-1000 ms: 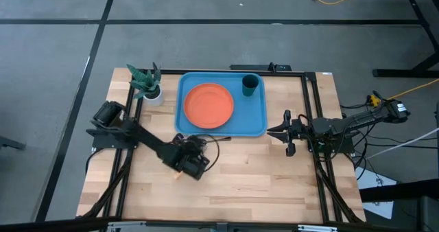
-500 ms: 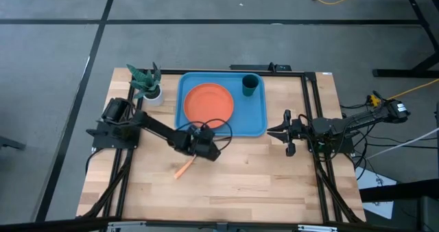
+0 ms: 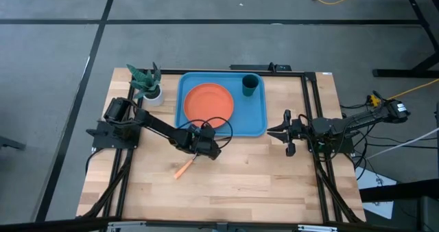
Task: Pick and place plate/cup/fork/spoon on tray
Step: Adjust the utensils on the table
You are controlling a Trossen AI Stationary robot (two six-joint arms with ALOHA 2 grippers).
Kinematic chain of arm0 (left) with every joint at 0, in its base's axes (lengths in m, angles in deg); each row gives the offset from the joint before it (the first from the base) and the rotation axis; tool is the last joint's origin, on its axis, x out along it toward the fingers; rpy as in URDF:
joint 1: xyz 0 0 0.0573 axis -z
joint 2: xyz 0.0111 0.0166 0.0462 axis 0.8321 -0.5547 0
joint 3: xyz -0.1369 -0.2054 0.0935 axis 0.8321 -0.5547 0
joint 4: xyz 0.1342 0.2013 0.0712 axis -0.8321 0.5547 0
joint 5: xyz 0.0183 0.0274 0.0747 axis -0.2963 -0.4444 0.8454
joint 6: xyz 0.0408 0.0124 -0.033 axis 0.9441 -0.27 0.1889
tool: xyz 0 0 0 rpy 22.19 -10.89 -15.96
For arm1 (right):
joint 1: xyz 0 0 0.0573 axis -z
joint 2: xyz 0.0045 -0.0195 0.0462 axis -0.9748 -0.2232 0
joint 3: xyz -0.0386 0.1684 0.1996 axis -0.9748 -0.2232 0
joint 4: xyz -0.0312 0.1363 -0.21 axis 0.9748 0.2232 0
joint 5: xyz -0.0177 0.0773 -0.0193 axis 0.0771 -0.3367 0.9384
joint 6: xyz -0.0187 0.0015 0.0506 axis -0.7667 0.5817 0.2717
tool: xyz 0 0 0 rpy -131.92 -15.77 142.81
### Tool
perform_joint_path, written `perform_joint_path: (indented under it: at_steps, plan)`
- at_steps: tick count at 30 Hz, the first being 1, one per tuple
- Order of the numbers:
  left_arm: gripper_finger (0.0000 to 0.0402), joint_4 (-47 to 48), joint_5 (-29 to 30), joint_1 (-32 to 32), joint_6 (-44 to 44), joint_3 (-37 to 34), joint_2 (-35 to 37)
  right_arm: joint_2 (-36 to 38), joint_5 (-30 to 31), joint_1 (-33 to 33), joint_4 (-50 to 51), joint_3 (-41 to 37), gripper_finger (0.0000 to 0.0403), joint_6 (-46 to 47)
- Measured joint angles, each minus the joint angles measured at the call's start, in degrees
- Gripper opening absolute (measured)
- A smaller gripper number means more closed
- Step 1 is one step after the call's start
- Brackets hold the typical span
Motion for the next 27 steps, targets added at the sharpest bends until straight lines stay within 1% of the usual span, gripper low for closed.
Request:
perform_joint_path:
  at_steps: [5, 10, 13, 17, 22, 25, 27]
  plan:
    - [0.0, 0.0, 0.0, -0.1, 0.0, 0.0, 0.0, 0.0, 0.0, 0.0, 0.0, 0.0, 0.006, 0.1]
    - [0.0, -0.8, -1.2, -0.4, -1.2, 0.1, -1.9, 0.0, 0.0, 0.0, 0.0, 0.0, 0.006, 0.2]
    - [0.0, -2.3, -0.8, -0.3, -1.3, 0.4, -3.4, 0.0, -0.1, 0.0, -0.1, 0.0, 0.006, 0.2]
    - [0.0, -1.8, -0.7, 0.1, -1.0, 2.6, -4.7, 0.0, -0.3, 0.0, -0.3, 0.0, 0.006, 0.1]
    - [0.0, -3.4, -7.9, 0.8, 1.7, 7.1, -5.0, 0.0, -1.5, 0.0, -0.3, 0.0, 0.006, -0.8]
    - [0.0, -3.4, -13.6, 0.9, 4.5, 9.8, -5.0, 0.0, -1.5, 0.0, -0.3, 0.0, 0.006, -1.5]
    - [0.0, -3.5, -14.7, 1.2, 6.3, 11.4, -5.0, 0.0, -1.6, 0.0, -0.4, 0.0, 0.006, -1.5]
